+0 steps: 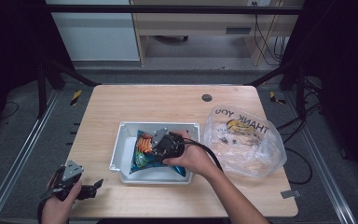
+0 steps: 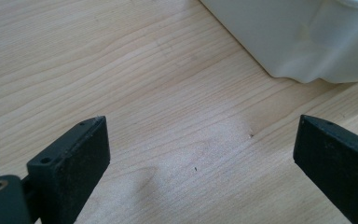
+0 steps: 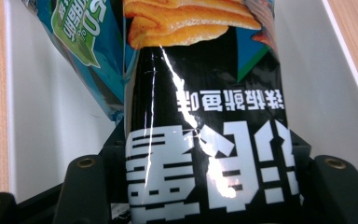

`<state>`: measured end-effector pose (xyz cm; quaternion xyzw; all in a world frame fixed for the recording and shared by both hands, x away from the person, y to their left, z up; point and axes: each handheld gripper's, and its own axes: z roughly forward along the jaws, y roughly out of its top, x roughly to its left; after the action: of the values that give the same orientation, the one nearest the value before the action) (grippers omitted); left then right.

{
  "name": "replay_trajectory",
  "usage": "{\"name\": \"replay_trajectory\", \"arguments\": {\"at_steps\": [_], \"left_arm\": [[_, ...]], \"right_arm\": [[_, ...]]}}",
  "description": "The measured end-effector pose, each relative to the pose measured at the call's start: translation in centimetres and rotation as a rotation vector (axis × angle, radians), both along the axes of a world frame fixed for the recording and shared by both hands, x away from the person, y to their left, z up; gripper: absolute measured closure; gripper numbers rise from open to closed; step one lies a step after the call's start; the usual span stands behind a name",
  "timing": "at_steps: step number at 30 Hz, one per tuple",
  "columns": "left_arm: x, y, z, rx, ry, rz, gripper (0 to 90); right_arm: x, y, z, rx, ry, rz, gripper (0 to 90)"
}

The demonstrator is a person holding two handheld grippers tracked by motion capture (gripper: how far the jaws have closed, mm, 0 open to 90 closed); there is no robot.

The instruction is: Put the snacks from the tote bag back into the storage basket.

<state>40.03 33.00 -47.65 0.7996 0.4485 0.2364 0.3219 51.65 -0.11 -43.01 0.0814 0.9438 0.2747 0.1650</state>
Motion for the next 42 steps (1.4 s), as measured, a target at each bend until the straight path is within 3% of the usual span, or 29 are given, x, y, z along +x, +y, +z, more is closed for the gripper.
{"name": "replay_trajectory", "arguments": {"at_steps": [25,42], "left_arm": [[0.0,0.0,-0.1,0.006,0.005,0.003,3.3],[-0.1,0.0,-0.2,0.018,0.01,0.016,3.3]], "right_arm": [[0.0,-0.4,0.7,0.034,0.007,-0.066,13.8],[-1.0,-1.5,2.6,0.142,0.012,-0.102,7.3]]}}
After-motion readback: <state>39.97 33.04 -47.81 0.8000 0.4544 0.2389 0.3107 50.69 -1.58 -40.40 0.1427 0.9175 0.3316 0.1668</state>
